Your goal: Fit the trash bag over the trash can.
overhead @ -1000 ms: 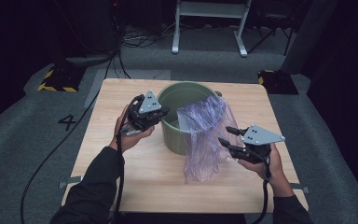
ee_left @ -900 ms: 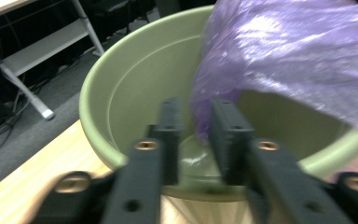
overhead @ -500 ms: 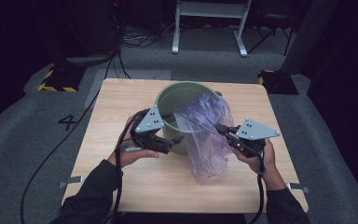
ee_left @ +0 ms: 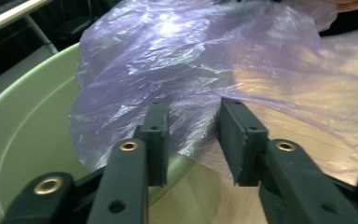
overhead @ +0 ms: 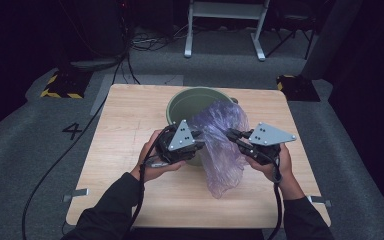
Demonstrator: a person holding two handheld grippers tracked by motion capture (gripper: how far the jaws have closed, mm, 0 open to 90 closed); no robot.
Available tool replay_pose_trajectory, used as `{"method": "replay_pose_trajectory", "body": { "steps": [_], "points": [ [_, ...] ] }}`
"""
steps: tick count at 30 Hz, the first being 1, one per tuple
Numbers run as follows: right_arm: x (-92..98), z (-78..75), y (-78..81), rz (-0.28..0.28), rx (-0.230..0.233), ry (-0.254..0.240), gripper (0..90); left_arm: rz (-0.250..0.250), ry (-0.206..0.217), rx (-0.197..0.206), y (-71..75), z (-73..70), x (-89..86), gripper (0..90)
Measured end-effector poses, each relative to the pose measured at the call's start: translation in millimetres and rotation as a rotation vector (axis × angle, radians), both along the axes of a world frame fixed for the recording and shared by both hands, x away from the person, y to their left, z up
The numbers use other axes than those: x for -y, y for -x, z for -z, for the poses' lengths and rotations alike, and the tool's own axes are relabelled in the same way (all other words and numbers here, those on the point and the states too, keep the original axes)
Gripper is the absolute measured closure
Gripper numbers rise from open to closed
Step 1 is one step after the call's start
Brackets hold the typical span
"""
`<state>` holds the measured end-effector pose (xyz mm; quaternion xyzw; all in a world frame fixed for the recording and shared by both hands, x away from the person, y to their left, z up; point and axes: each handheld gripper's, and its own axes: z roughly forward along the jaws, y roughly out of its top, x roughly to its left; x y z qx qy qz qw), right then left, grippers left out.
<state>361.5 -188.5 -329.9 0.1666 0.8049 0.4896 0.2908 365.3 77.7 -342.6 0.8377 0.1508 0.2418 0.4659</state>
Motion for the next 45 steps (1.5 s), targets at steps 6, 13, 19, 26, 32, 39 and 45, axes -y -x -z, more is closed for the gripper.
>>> {"method": "replay_pose_trajectory", "body": {
  "steps": [6,13,19,26,32,39,45],
  "points": [
    [9.1,-1.2,3.2,0.010,-0.003,-0.027,75.3,0.005,0.040,0.006,0.6,-3.7,-9.2,80.3],
    [10.0,0.9,2.7,0.019,-0.007,-0.022,69.6,0.016,0.069,0.004,1.4,-8.0,-20.0,87.7],
    [12.5,1.8,3.9,0.014,-0.008,-0.019,49.7,-0.024,0.086,0.013,-1.5,-14.3,-29.5,89.8],
    [20.6,3.1,13.4,-0.017,-0.005,-0.018,31.7,-0.061,0.086,0.013,-7.6,-17.8,-38.5,89.9],
    [34.4,9.2,28.4,-0.059,-0.006,-0.026,24.5,-0.094,0.088,0.002,-12.7,-19.3,-46.5,89.8],
    [36.6,22.1,51.3,-0.068,0.002,-0.028,19.2,-0.105,0.087,-0.008,-15.6,-16.9,-47.2,89.9],
    [21.2,38.7,60.0,-0.055,0.020,-0.013,16.0,-0.108,0.081,-0.010,-16.5,-16.0,-46.5,89.9]
  ]
}}
